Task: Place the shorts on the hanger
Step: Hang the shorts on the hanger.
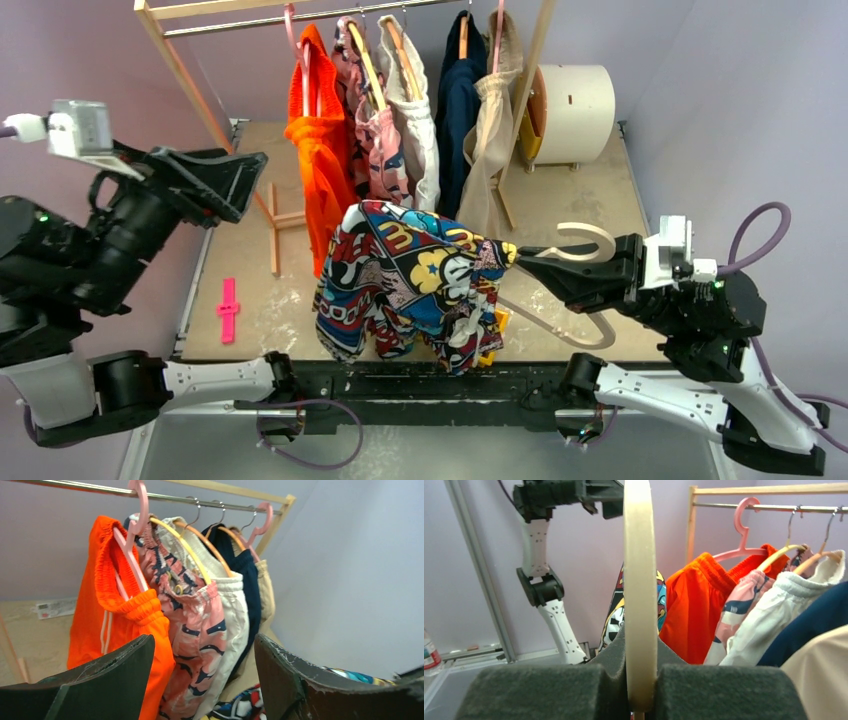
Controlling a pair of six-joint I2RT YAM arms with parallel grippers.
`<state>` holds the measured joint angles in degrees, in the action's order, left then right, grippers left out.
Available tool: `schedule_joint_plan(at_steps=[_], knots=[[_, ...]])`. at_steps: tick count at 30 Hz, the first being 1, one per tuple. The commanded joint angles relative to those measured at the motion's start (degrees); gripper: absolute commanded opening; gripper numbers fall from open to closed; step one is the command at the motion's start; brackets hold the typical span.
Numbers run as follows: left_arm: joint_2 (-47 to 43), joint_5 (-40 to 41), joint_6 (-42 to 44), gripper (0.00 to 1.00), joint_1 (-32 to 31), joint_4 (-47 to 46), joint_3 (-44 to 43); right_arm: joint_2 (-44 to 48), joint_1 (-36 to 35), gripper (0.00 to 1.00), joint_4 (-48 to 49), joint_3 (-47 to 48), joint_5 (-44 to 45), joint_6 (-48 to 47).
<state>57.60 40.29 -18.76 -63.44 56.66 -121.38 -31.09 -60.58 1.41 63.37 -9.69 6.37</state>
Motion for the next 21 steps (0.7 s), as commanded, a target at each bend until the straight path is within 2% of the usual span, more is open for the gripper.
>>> schedule_joint_plan(at_steps=[1,4,11,18,21], knots=[[-2.17,-8.99,1.94,0.72,-0.01,-8.54,2.89,-0.89,0.02,0.0,1.81,1.95,3.83,-2.07],[-0.91,-18.03,2.28,0.72,-0.02,-11.16,5.28,-2.14,0.01,0.0,1.23,1.37,2.76,-2.56],[9.84,-35.8,7.27,0.72,-0.01,-5.92,3.48,-6.34,-0.04,0.0,-3.67,3.28,-0.88,-4.78],[12.28,-45.06,14.6,0.75,-0.02,-2.61,8.83,-6.76,0.02,0.0,-6.62,4.13,-4.0,-4.53],[11.98,-46.42,17.29,0.76,-0.38,-1.71,11.41,-7.41,-0.02,0.0,-7.42,4.84,-4.92,-4.65]])
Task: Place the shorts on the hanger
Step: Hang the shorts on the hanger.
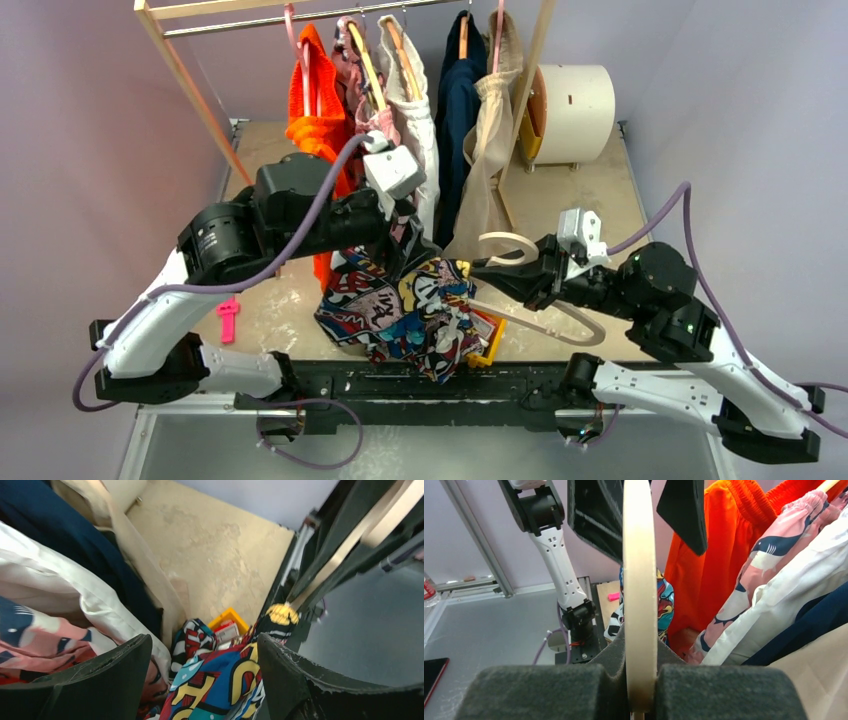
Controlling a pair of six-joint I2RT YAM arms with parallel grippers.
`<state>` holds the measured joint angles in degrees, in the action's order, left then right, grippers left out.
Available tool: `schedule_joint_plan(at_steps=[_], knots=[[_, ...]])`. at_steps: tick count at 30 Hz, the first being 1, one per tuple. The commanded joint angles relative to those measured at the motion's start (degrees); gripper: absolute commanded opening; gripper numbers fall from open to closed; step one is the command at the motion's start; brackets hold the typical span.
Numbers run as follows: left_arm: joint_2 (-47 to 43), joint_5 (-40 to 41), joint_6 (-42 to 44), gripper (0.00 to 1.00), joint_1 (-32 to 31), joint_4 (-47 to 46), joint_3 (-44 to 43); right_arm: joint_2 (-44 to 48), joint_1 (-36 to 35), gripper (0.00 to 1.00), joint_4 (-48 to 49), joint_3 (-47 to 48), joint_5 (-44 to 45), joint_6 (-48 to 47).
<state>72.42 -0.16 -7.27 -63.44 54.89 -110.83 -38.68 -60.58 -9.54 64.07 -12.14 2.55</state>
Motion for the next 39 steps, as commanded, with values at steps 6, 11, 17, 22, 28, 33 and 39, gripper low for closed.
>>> schedule_joint_plan(at_steps=[6,11,17,22,28,33,39], knots=[[-7.82,-5.5,9.7,0.8,-0.41,-1.47,6.43,-1.18,0.02,0.0,3.56,4.72,-4.01,-0.96],[-10.55,-6.02,12.47,0.82,-0.46,-1.76,9.62,-1.67,-0.01,0.0,4.98,4.54,-5.51,-0.41],[-10.57,-8.23,13.01,0.83,-0.42,-0.93,9.44,-1.76,-0.02,0.0,7.22,3.58,-5.77,0.25],[-9.42,-8.44,13.91,0.8,-0.45,1.25,10.54,-1.26,-0.05,0.0,9.34,2.92,-6.84,1.08],[-7.28,-11.6,13.39,0.56,-0.46,-0.56,11.86,-2.43,0.02,0.0,10.97,2.99,-8.71,1.61],[-7.02,-15.16,11.77,0.4,-0.46,-4.8,11.79,-2.68,0.01,0.0,12.7,2.49,-8.91,1.87],[-6.82,-18.58,9.86,0.38,-0.44,-9.32,12.37,-3.09,0.02,0.0,14.23,2.19,-8.95,2.02]])
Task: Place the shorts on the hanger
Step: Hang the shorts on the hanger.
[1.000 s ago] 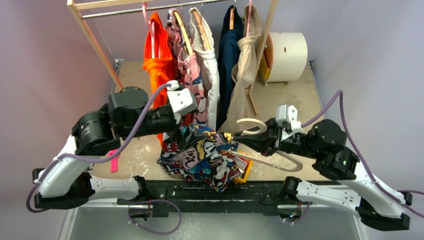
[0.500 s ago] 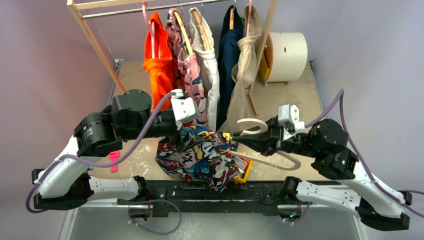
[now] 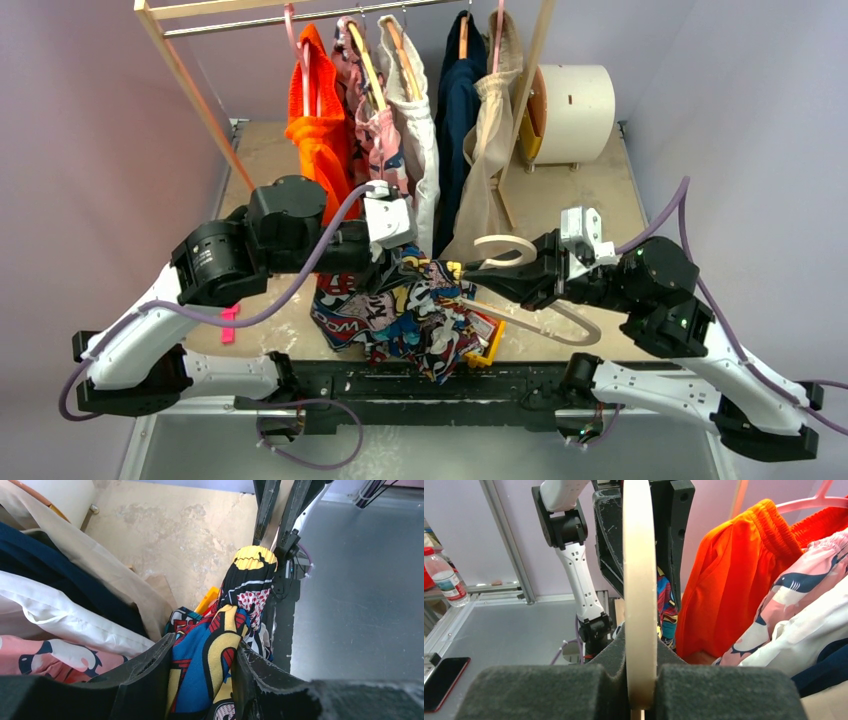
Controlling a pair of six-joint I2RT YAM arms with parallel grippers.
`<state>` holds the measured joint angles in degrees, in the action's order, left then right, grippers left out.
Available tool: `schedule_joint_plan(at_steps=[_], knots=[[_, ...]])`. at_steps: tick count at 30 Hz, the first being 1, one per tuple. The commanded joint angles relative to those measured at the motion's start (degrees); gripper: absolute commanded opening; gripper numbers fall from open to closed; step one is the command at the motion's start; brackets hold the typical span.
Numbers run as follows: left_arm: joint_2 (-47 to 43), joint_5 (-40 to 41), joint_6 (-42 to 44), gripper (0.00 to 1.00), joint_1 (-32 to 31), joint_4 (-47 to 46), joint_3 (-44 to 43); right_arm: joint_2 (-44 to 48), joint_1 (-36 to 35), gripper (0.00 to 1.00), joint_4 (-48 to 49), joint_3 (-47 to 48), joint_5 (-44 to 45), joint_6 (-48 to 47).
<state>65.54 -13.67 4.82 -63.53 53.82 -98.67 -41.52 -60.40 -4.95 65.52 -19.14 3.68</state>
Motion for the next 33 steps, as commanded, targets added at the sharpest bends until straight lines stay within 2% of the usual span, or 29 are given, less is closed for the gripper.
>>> schedule_joint_plan(at_steps=[1,8,13,17,24,26,28,29,33], knots=[[0.11,-5.66,-2.54,0.38,-0.37,-8.95,0.48,-0.48,-0.16,0.0,9.8,0.83,-1.96,0.88],[1.24,-8.52,-4.03,0.37,-0.37,-12.69,2.53,-2.65,-0.16,0.0,10.78,2.06,-2.56,0.26],[0.92,-10.39,-5.45,0.32,-0.33,-16.39,3.78,-3.92,-0.2,0.0,11.34,2.16,-2.74,0.18],[0.85,-11.34,-6.08,0.23,-0.36,-17.38,4.29,-4.49,-0.15,0.0,10.89,2.22,-2.47,-0.02],[-0.54,-11.45,-7.57,0.27,-0.37,-20.91,7.6,-6.4,-0.16,0.0,11.64,2.94,-3.99,0.77],[-0.71,-11.24,-7.79,0.19,-0.31,-21.44,8.23,-7.07,-0.16,0.0,12.37,3.24,-4.58,1.17],[-0.9,-11.01,-8.05,0.04,-0.35,-21.71,8.85,-7.34,-0.17,0.0,12.78,3.38,-4.94,1.52],[-1.25,-10.46,-8.52,0.0,-0.37,-22.1,9.29,-7.49,-0.16,0.0,12.84,3.47,-4.88,1.66],[-3.67,-7.32,-9.62,0.0,-0.37,-24.11,11.36,-7.51,-0.18,0.0,11.66,3.97,-3.74,2.08]])
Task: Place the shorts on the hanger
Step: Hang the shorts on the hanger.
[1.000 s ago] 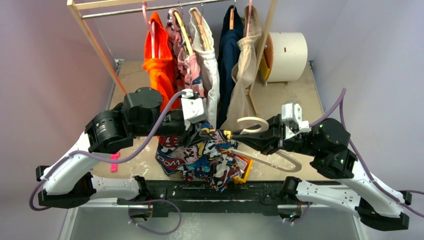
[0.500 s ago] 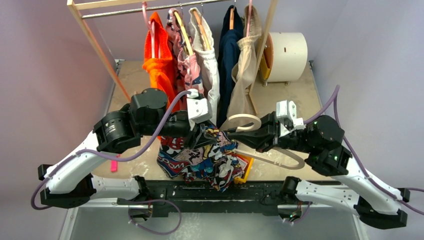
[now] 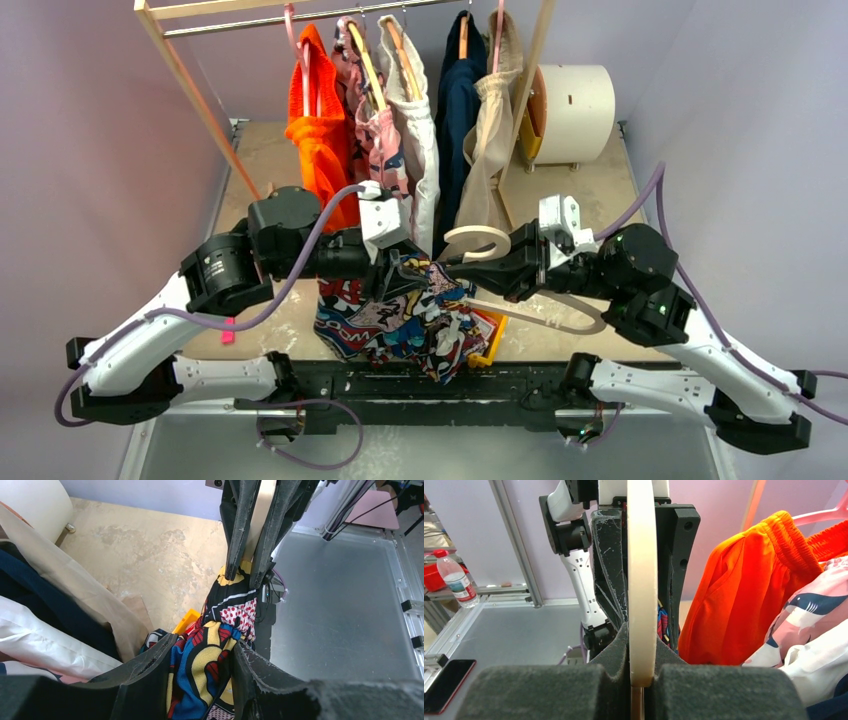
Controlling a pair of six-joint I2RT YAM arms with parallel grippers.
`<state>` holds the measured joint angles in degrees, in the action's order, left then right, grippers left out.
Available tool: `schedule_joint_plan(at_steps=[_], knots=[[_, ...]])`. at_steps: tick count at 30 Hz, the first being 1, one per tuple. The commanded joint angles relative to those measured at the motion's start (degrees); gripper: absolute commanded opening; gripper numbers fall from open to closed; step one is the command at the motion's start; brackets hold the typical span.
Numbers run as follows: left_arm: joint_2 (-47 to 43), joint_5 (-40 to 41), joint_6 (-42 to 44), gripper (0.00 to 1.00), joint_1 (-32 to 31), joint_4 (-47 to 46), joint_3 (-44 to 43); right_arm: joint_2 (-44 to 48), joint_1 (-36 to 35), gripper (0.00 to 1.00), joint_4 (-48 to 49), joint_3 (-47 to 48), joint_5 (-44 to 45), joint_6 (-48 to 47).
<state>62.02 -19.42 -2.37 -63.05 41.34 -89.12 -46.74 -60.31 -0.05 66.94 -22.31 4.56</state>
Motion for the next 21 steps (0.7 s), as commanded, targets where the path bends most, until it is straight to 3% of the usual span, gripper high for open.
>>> schedule_joint_plan(at_steps=[1,7,9,12,17,21], knots=[[-1.01,-0.42,-2.75,0.0,-0.85,-12.28,2.48,-2.3,-0.25,0.0,6.18,2.81,-0.35,1.3],[-6.07,3.66,-4.65,0.0,-0.85,-16.33,6.77,-2.02,-0.25,0.09,3.54,3.64,0.57,2.06],[-6.75,4.38,-5.03,0.0,-0.81,-16.73,7.73,-1.88,-0.27,0.0,3.51,3.64,1.23,2.48],[-7.17,5.05,-5.64,0.0,-0.85,-16.61,8.04,-1.62,-0.31,0.0,4.29,3.42,1.61,3.19],[-7.11,3.18,-5.03,0.43,-0.83,-13.5,6.78,-1.63,-0.29,0.0,5.09,3.02,1.99,3.46],[-6.76,2.16,-4.95,0.55,-0.85,-10.92,5.37,0.34,-0.24,0.0,8.74,0.19,3.52,4.37]])
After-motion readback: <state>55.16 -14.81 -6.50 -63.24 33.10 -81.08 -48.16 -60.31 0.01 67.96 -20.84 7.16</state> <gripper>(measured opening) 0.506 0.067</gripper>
